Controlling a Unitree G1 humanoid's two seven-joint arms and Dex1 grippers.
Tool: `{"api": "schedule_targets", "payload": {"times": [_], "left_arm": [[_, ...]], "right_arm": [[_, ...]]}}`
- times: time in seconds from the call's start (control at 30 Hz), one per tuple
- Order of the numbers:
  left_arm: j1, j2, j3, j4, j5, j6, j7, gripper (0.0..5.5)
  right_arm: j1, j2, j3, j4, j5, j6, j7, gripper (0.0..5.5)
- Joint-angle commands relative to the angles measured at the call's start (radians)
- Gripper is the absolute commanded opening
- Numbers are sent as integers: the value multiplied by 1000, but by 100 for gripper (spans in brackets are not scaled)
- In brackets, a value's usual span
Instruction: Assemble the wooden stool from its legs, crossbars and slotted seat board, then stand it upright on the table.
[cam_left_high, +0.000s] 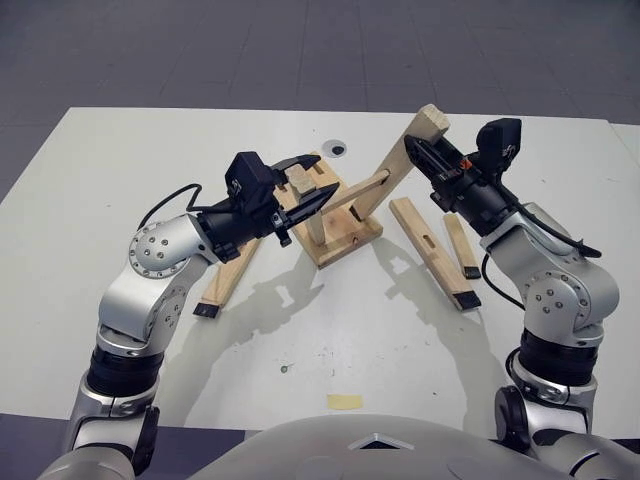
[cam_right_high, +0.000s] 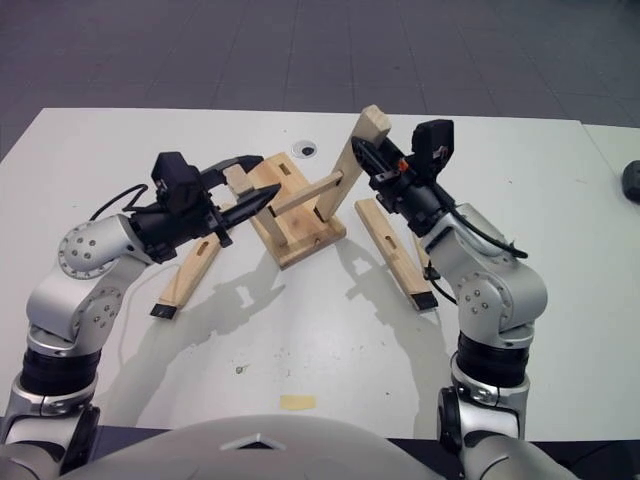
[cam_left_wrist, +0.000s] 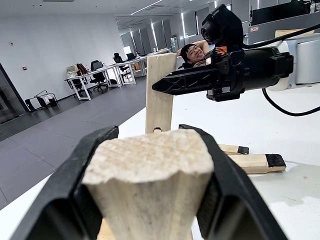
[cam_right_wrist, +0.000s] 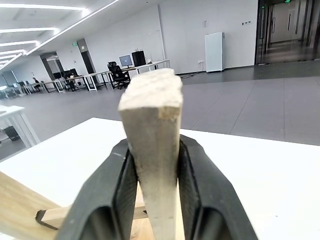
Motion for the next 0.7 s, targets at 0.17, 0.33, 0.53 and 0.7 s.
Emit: {"api": "schedule_targets", "payload": {"times": [0.17, 0.33, 0.53, 0.7], "left_arm": [[42, 9, -67, 83, 85, 38, 14, 202], [18, 7, -91, 89, 102, 27, 6, 202], [-24, 21, -117, 99, 133, 8, -19, 202], [-63, 34, -54, 79, 23, 60, -68, 202]], "right_arm": [[-26, -131, 127, 111, 8, 172, 97, 99], [-6, -220, 256, 145, -104, 136, 131, 100], [32, -353, 350, 162, -202, 45, 217, 108], [18, -296, 243, 122, -71, 98, 152, 113]]}}
